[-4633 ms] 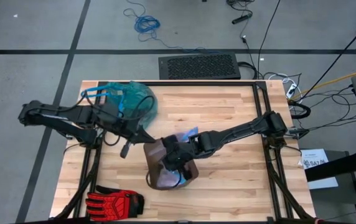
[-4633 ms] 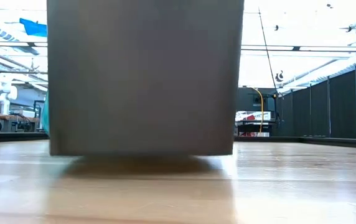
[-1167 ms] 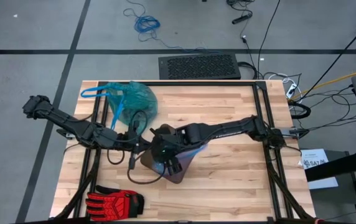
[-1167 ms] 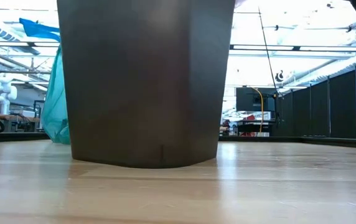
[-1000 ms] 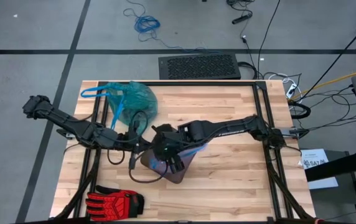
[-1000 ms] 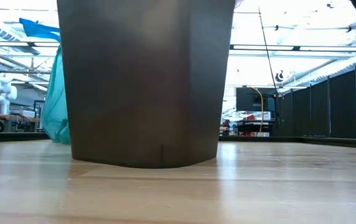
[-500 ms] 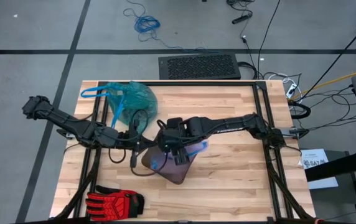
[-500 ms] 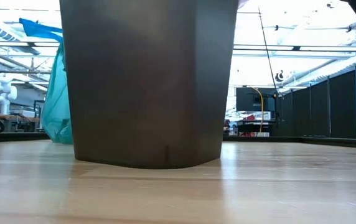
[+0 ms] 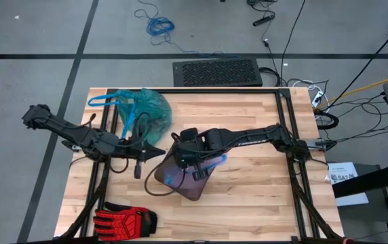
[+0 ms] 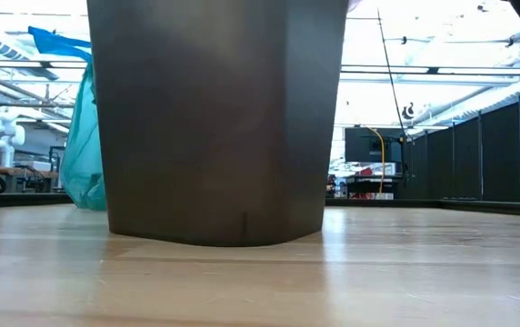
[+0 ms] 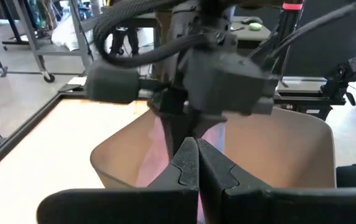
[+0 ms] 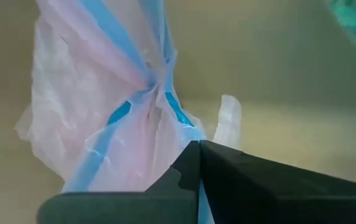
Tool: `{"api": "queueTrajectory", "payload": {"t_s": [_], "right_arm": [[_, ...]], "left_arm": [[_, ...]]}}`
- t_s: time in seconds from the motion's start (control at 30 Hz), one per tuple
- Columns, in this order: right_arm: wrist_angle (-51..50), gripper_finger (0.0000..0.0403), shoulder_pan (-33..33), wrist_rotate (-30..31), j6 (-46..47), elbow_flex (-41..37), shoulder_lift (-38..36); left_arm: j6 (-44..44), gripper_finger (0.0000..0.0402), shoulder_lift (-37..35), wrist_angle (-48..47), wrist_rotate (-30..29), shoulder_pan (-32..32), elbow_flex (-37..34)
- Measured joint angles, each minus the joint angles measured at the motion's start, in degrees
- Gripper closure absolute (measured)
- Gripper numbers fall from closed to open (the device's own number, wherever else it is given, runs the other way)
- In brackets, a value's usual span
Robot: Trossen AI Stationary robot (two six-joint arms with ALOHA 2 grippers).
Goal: Place trash/remove bag and relplace
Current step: Insert the trash bag into the trash bin
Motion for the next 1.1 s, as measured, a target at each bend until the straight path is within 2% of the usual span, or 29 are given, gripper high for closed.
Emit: {"api": "queueTrajectory", "payload": {"t_s": [0.2, 0.47, 0.67, 0.8, 0.93, 1.1], "right_arm": [[1.5, 0.0403, 0.5, 0.6, -2.5, 0.0, -2.2], [8.9, 0.0403, 1.5, 7.5, -6.4, 0.1, -6.0], [12.6, 0.0403, 1.5, 7.7, -8.1, 0.1, -6.7], [13.1, 0.0403, 1.5, 8.2, -8.2, 0.1, -6.7], [16.1, 0.0403, 1.5, 12.8, -9.6, 0.1, -6.7], [18.5, 0.0403, 1.5, 13.1, -10.5, 0.1, -6.7]], "left_arm": [[-0.3, 0.0401, -0.7, -2.7, -1.2, 0.0, 0.0], [0.1, 0.0401, -0.7, -2.9, -3.7, 0.0, 0.1], [5.9, 0.0393, -0.7, 0.2, -3.1, 0.0, 0.5], [6.1, 0.0353, -0.6, 3.2, 0.7, 0.0, 0.5], [4.1, 0.0294, 0.1, 3.3, 0.6, 0.3, 0.5], [1.1, 0.0226, 1.7, 3.8, -0.8, 1.7, 0.5]]}}
